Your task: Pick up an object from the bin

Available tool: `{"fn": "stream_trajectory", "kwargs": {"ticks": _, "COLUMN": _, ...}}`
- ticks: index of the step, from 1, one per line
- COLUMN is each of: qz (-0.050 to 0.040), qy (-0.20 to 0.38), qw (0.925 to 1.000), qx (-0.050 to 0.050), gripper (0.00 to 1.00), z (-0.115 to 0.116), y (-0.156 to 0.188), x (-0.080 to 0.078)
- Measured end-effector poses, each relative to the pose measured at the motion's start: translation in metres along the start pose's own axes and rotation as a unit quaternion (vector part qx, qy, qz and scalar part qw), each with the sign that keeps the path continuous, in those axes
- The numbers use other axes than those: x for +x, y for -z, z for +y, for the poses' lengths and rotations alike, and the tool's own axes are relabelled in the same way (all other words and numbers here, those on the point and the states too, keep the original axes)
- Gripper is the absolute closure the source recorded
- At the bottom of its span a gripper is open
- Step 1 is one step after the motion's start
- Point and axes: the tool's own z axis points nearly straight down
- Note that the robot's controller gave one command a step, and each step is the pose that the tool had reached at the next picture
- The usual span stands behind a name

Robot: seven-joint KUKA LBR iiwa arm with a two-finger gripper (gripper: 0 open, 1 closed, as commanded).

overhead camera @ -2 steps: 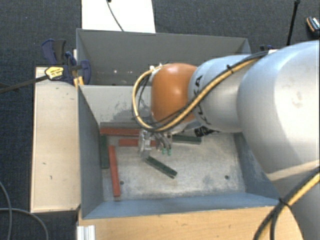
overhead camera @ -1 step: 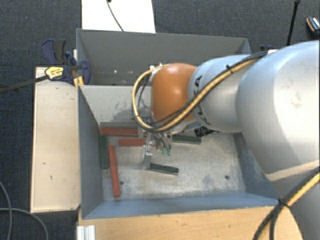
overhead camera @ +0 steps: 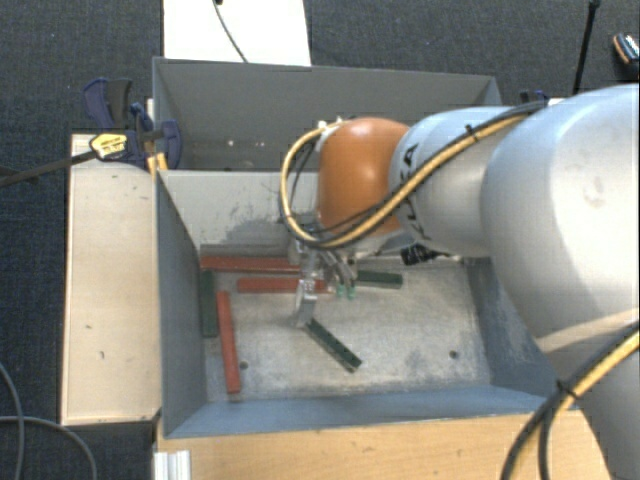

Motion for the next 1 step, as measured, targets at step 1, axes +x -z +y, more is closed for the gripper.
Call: {"fn": "stream_trajectory", "kwargs": {"ticks": 1, "qz": 0.0033, "qy": -0.031, "qw": 0.9995, "qx": 0.001, "gripper": 0.00, "z": -0.0208, "y": 0.0001, "x": 0.0049}}
